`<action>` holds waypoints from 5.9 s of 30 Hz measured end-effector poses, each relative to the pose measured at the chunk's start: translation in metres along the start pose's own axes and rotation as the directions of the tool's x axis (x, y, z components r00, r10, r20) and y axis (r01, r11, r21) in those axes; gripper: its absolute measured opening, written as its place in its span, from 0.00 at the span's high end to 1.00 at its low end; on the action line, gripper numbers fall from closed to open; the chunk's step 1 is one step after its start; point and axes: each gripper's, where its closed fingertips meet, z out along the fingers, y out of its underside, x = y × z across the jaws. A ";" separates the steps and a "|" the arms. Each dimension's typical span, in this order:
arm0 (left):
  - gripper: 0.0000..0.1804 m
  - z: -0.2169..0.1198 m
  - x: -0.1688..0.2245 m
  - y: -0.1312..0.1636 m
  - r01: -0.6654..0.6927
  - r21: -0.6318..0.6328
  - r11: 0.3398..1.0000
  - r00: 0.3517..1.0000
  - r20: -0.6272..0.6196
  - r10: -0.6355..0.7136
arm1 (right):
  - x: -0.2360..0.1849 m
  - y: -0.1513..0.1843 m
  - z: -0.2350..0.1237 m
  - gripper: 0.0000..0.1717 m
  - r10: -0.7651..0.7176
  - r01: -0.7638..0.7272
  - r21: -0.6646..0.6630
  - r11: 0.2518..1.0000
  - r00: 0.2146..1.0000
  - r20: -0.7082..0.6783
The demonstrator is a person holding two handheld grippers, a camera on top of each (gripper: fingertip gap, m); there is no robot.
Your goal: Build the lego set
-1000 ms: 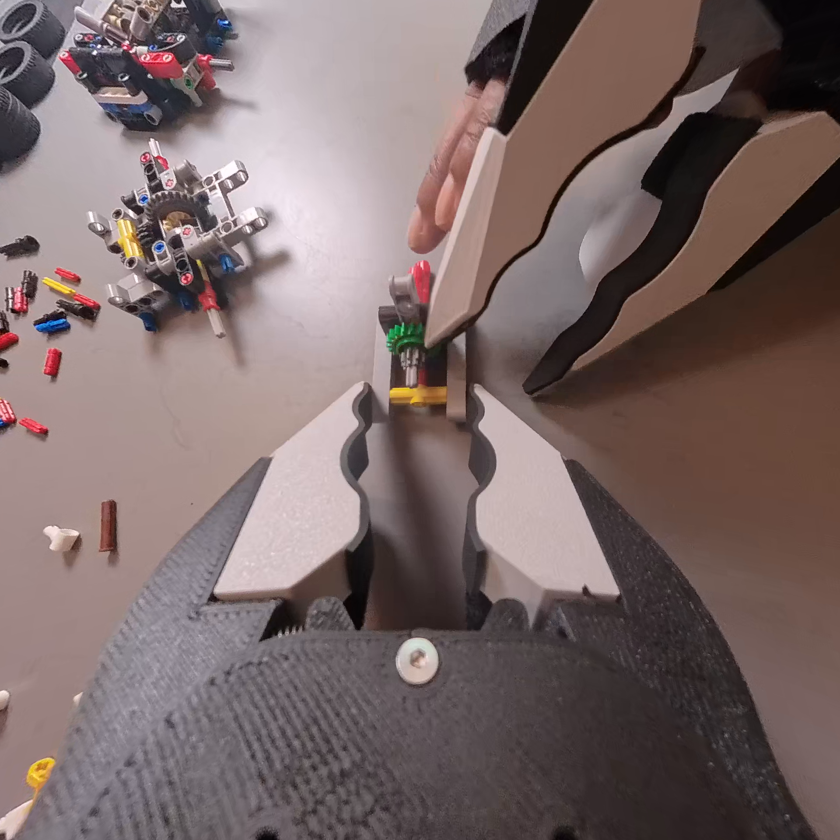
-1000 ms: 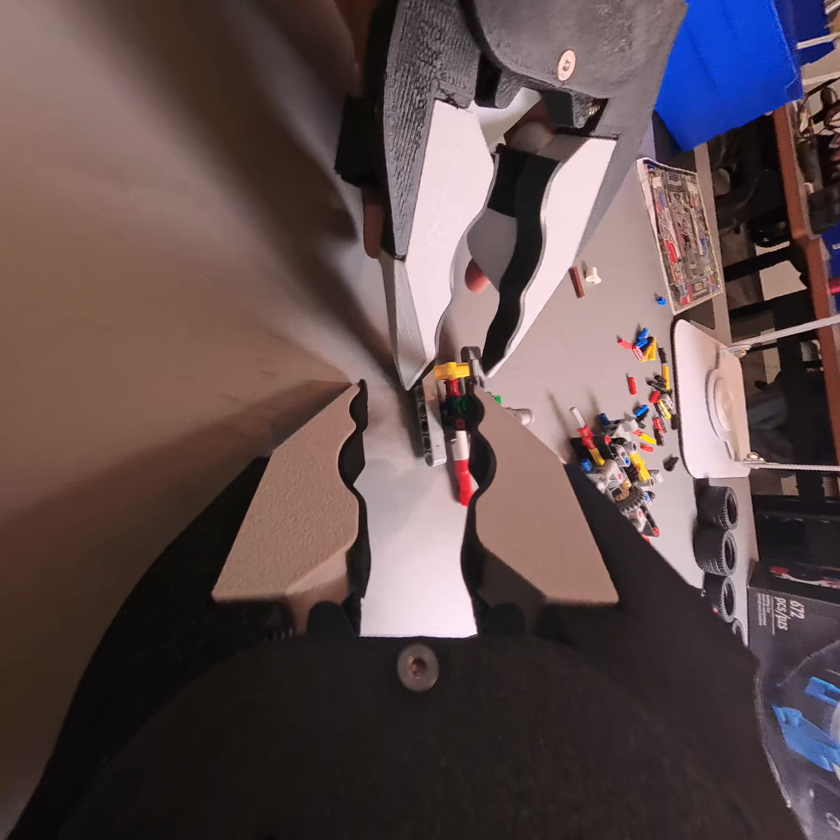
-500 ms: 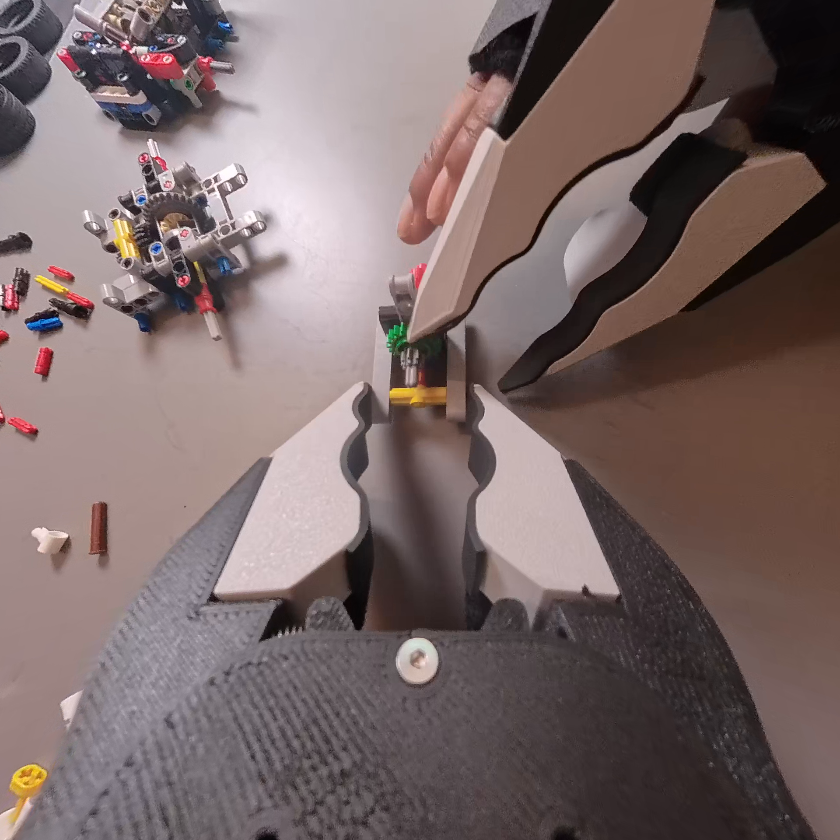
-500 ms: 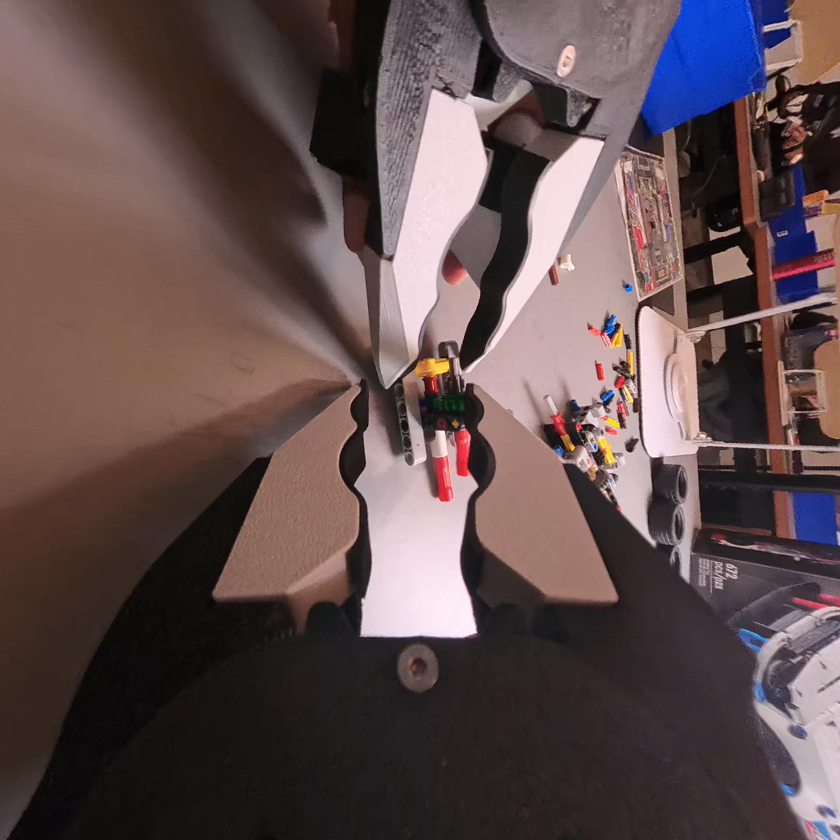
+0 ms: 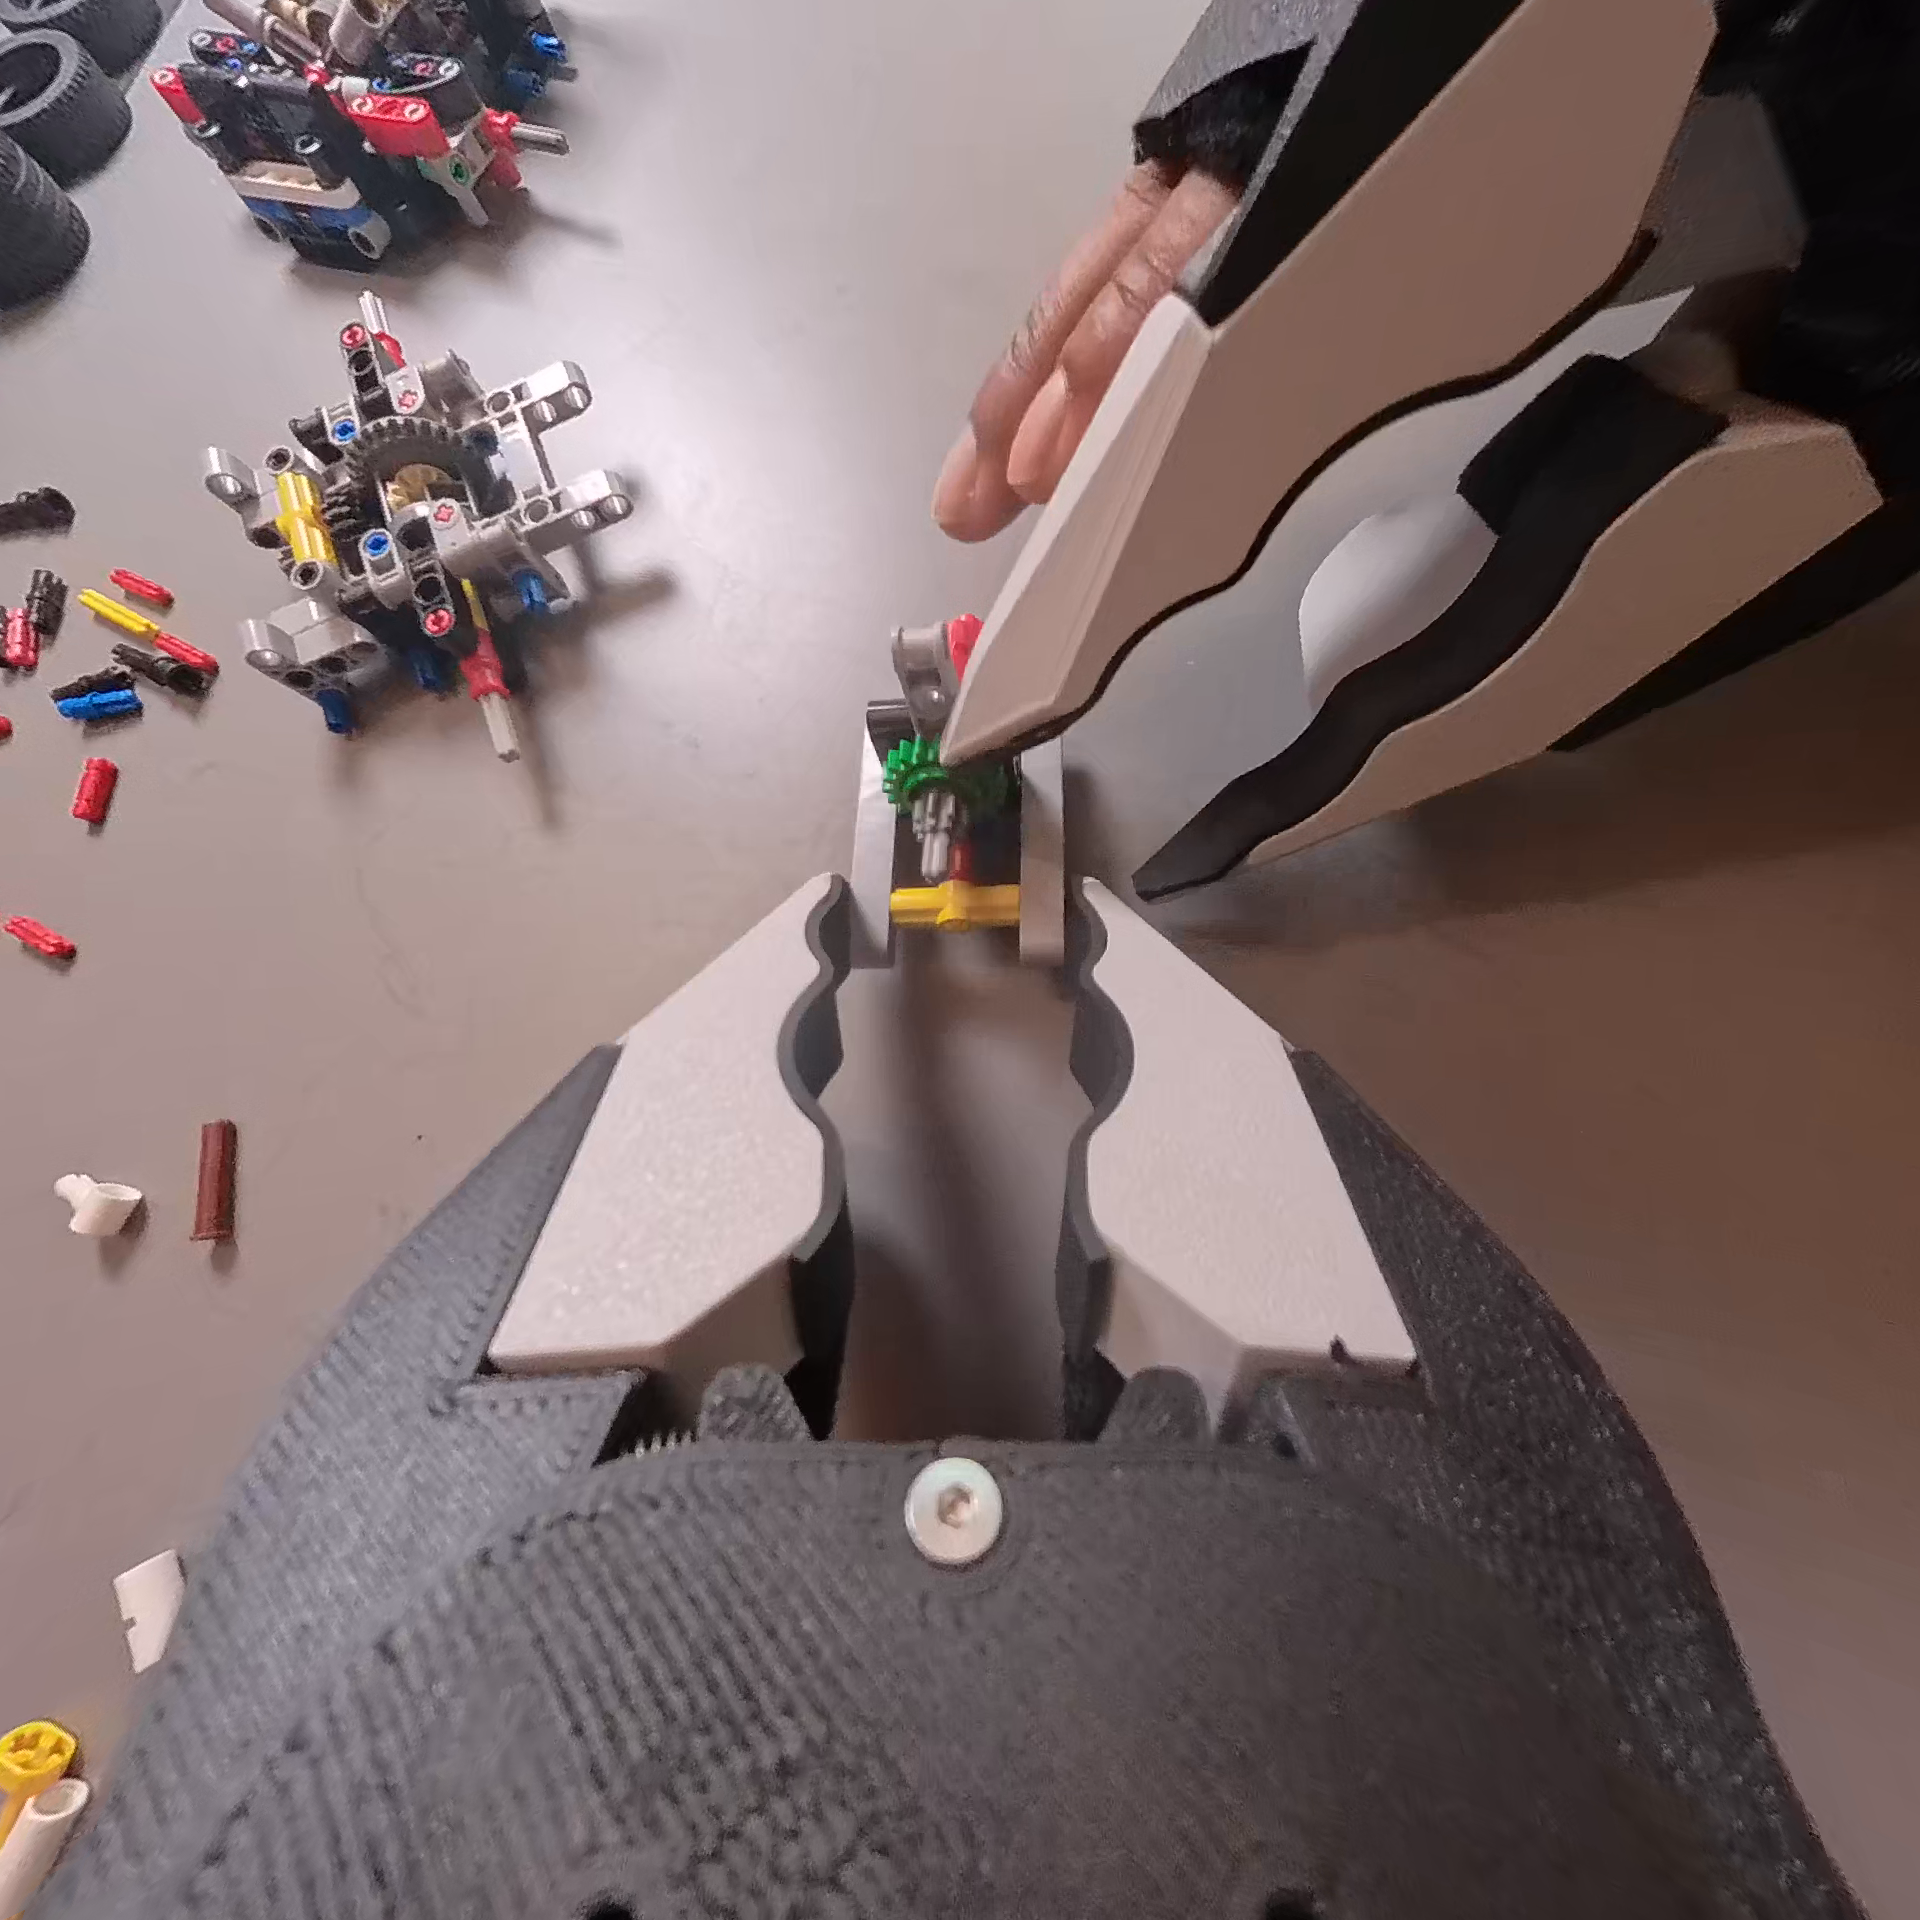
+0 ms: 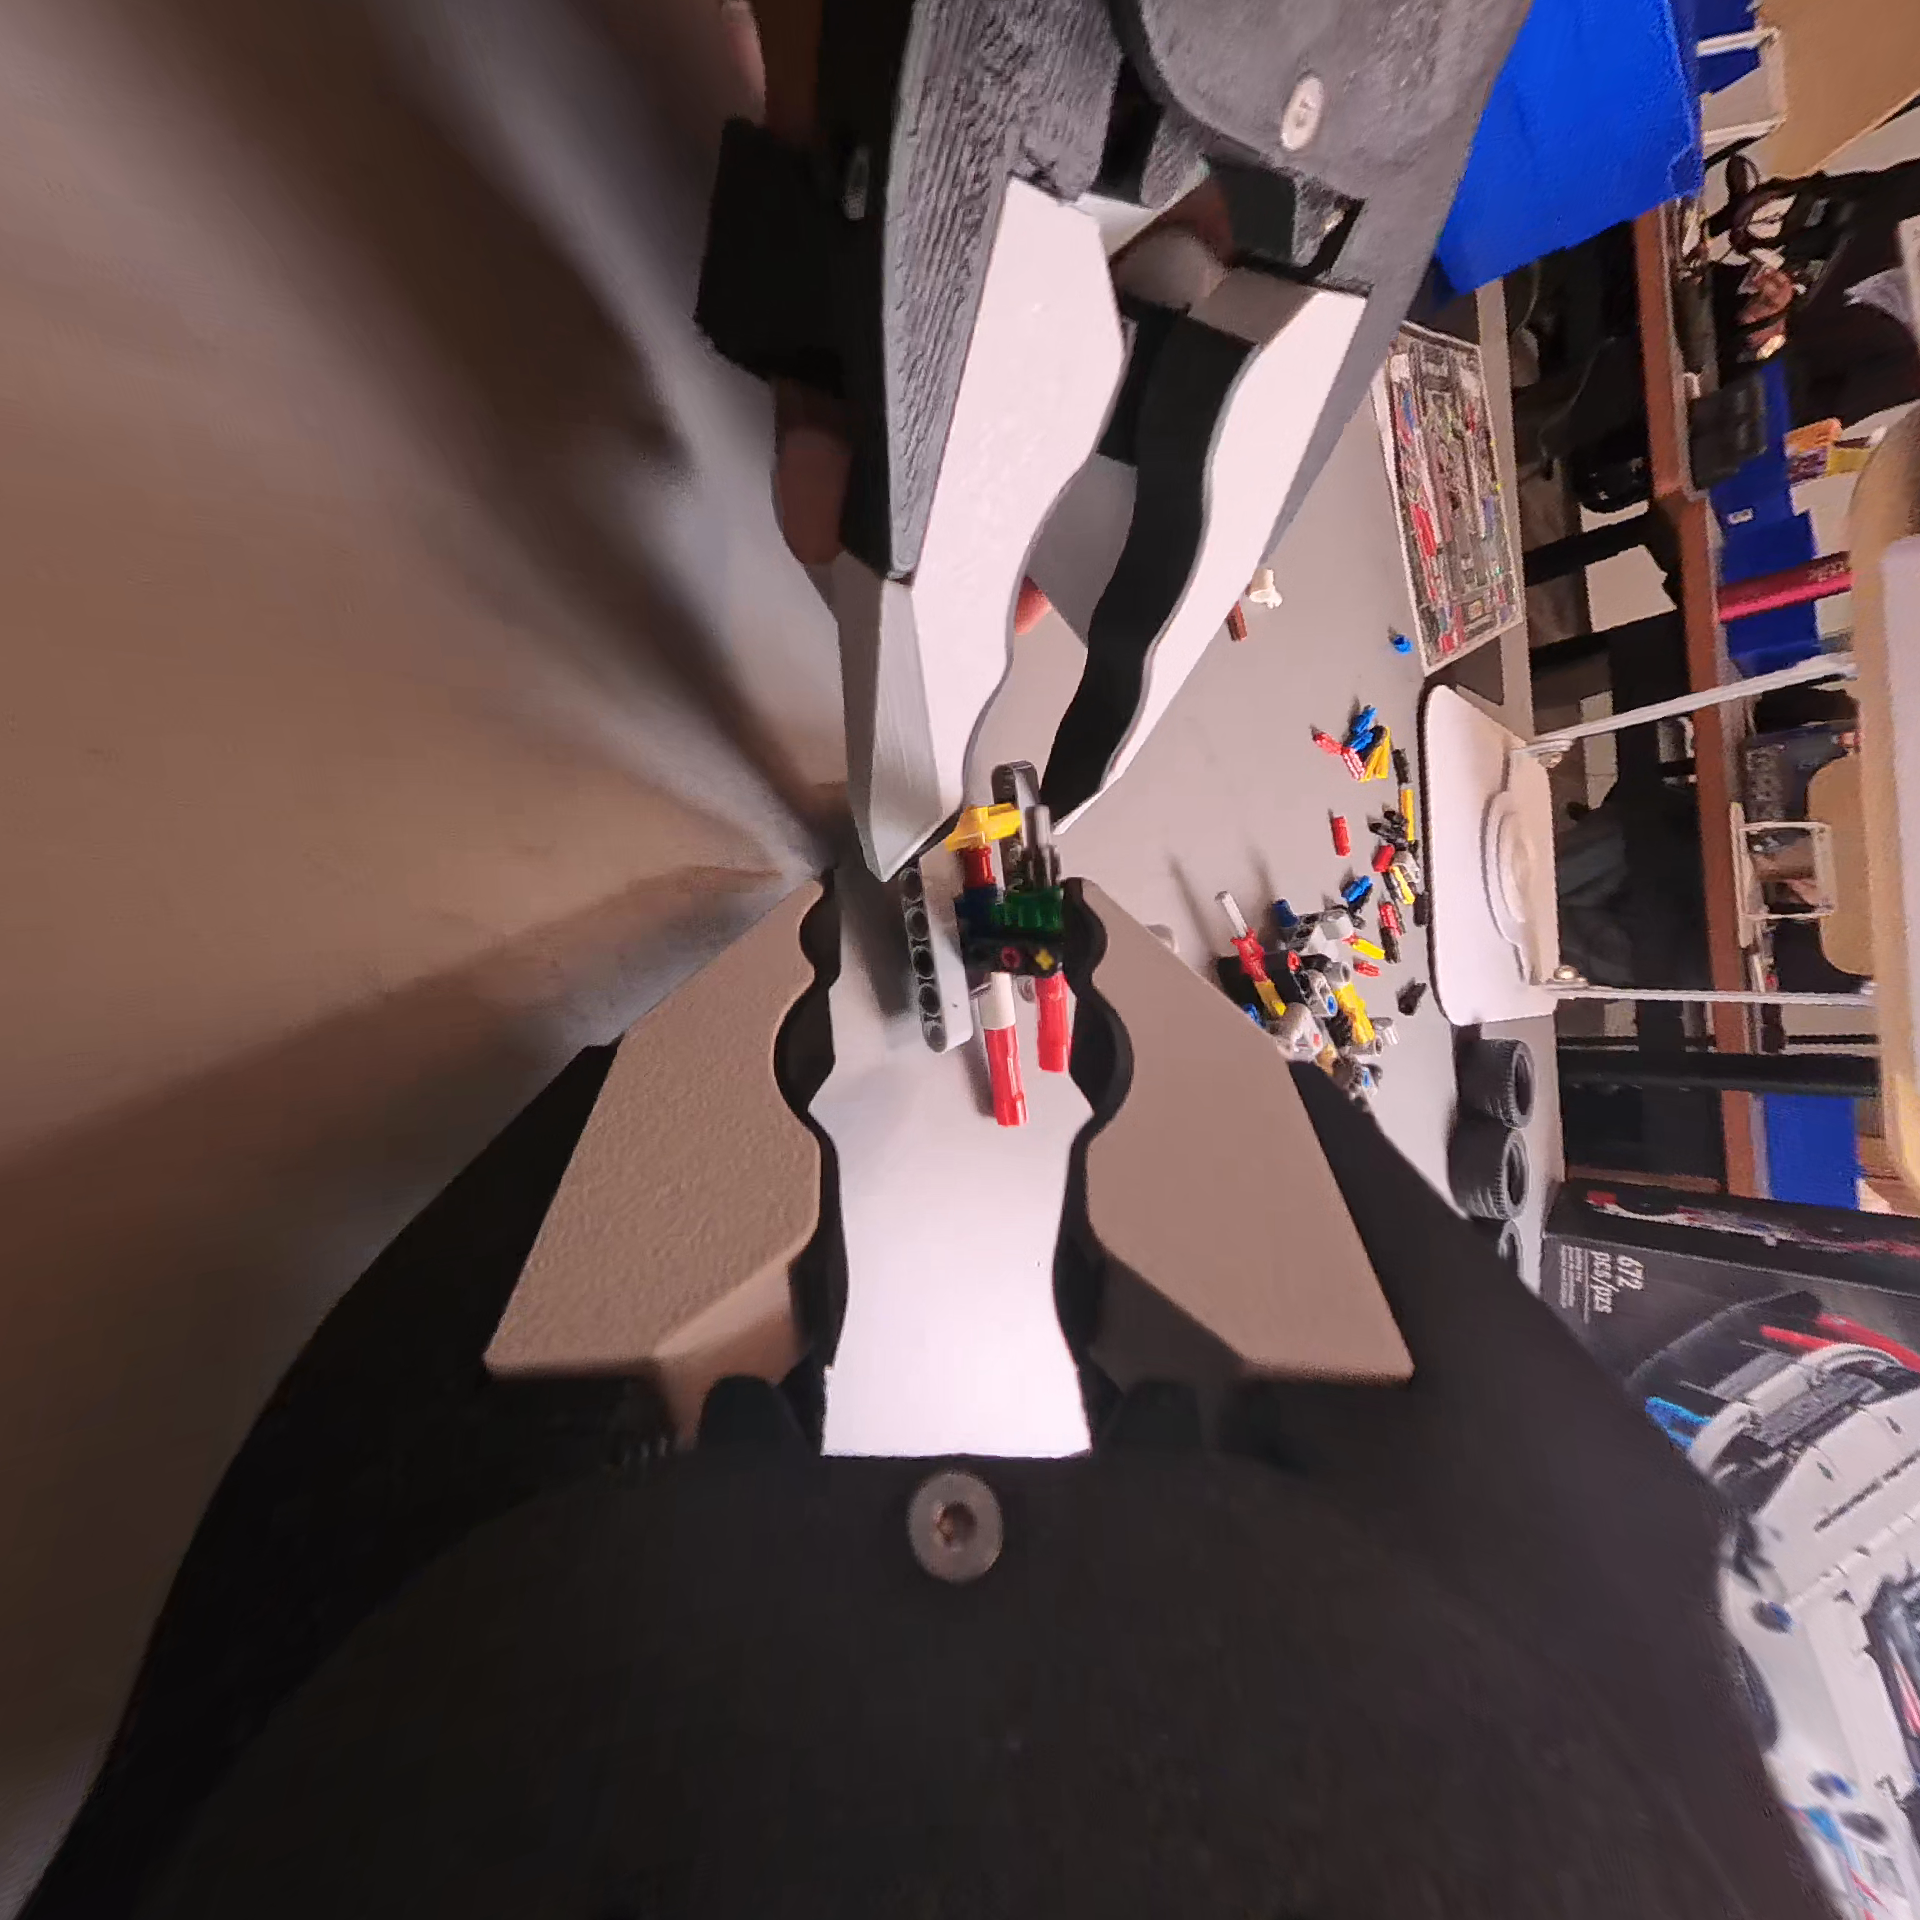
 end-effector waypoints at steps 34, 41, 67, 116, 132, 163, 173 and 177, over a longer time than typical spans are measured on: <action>0.78 0.001 -0.003 0.008 -0.013 0.002 1.000 1.000 -0.006 0.013 | 0.033 0.013 -0.018 0.80 0.268 -0.268 0.171 0.948 0.963 0.020; 0.78 -0.001 0.003 0.008 -0.076 0.041 0.996 0.995 -0.065 0.079 | 0.022 0.029 -0.013 0.87 0.275 -0.296 0.171 0.940 0.952 0.135; 0.87 -0.015 0.011 0.001 -0.056 0.142 0.988 0.984 -0.160 0.079 | 0.008 0.027 -0.012 0.97 0.047 -0.074 0.231 0.970 0.992 0.120; 0.74 -0.072 -0.057 -0.050 0.132 0.548 0.826 0.971 0.097 -0.220 | 0.077 0.030 -0.045 0.79 0.505 -0.494 0.445 0.747 0.857 0.103; 0.67 -0.105 -0.106 -0.043 0.042 0.636 0.770 0.871 0.355 -0.340 | 0.120 0.058 -0.046 0.77 0.733 -0.628 0.546 0.555 0.679 0.036; 0.84 -0.100 -0.113 -0.027 0.072 0.612 0.788 0.821 0.412 -0.395 | 0.162 0.084 -0.050 0.82 0.772 -0.598 0.560 0.574 0.622 -0.127; 0.85 -0.096 -0.117 -0.022 0.102 0.617 0.781 0.813 0.400 -0.422 | 0.326 0.154 0.024 0.61 0.954 -0.812 0.561 0.163 0.276 0.121; 0.86 -0.100 -0.119 -0.019 0.093 0.613 0.785 0.802 0.421 -0.423 | 0.376 0.169 0.056 0.51 0.945 -0.806 0.582 -0.107 0.099 0.311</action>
